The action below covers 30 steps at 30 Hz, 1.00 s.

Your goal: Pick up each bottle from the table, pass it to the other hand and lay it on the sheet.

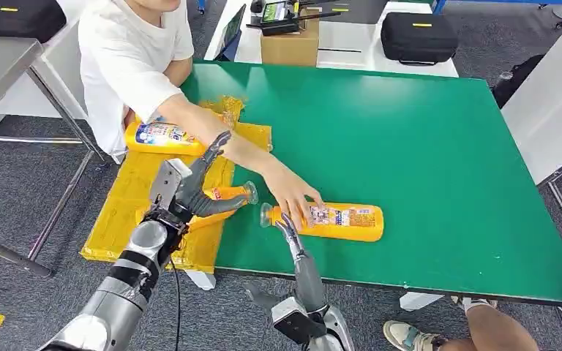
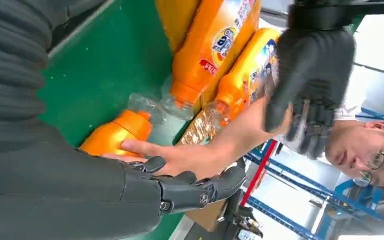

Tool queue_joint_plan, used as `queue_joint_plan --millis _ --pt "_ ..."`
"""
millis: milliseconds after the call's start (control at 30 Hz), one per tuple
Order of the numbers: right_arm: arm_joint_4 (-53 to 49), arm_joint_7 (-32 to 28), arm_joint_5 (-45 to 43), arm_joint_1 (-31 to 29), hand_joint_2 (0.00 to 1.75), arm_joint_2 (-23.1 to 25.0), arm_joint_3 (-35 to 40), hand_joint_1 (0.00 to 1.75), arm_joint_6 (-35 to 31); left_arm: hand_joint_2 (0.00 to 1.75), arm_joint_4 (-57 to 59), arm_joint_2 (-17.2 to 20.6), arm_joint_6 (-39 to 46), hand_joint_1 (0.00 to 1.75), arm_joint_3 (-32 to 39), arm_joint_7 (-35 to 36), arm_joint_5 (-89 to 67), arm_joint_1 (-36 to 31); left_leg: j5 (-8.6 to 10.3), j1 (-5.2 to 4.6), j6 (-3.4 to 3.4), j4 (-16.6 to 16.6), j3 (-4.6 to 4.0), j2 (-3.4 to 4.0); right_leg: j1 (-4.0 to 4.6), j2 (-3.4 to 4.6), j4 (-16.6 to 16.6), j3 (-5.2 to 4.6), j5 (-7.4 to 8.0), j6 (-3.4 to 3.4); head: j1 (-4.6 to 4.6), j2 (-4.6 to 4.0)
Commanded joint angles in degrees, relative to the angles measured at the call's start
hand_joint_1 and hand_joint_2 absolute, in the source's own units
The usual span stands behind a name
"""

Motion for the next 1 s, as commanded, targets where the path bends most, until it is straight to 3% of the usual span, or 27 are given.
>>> queue_joint_plan --millis 33,133,400,633,800,1000 --pt "-0.3 1.9 5.5 0.9 1.75 -3.0 -3.8 0.0 -1.8 1.75 -25.1 -5.6 9.9 0.0 3.0 -3.7 12.9 9.6 -0.08 0.04 -0.03 0.0 0.12 0.05 0.04 -0.02 0.0 0.13 -0.06 -0.06 -0.02 -0.02" --pt "-0.5 4.1 8.5 1.1 1.75 -5.0 -6.7 0.0 -4.4 1.75 -35.2 -5.4 13.2 0.0 3.1 -3.2 20.8 13.7 -0.14 0.04 -0.01 0.0 0.11 0.04 0.05 -0.04 0.0 0.16 -0.11 -0.04 0.02 0.0" --pt "5.5 23.3 32.2 -5.9 1.75 -12.5 -13.6 0.0 -5.5 1.75 -44.1 -6.3 18.9 0.0 7.2 -4.7 26.3 21.3 -0.08 -0.07 0.01 -0.1 0.06 0.18 -0.05 0.14 -0.1 0.07 0.02 -0.01 -0.02 0.0" --pt "6.9 25.3 36.4 -8.4 1.75 -13.7 -15.8 0.0 -3.7 1.75 -44.9 -6.1 18.8 0.0 5.5 -5.2 25.2 22.6 -0.16 -0.03 -0.02 0.0 0.23 0.12 0.01 0.06 -0.1 0.27 -0.09 -0.08 0.0 0.0" --pt "14.4 26.0 40.7 -15.5 1.75 -13.5 -16.1 0.0 -1.6 1.75 -43.5 -6.1 18.2 0.0 3.2 -4.8 24.0 22.7 -0.15 -0.06 0.0 0.0 0.21 0.25 -0.02 0.2 0.0 0.2 -0.03 -0.05 -0.06 0.0" --pt "23.6 27.8 42.8 -19.8 1.75 -11.6 -15.3 0.0 -1.1 1.75 -41.7 -6.0 18.2 0.0 4.0 -3.1 25.7 22.0 -0.06 -0.05 0.0 0.0 0.14 0.09 -0.01 0.04 -0.1 0.17 0.0 -0.04 0.0 0.0"
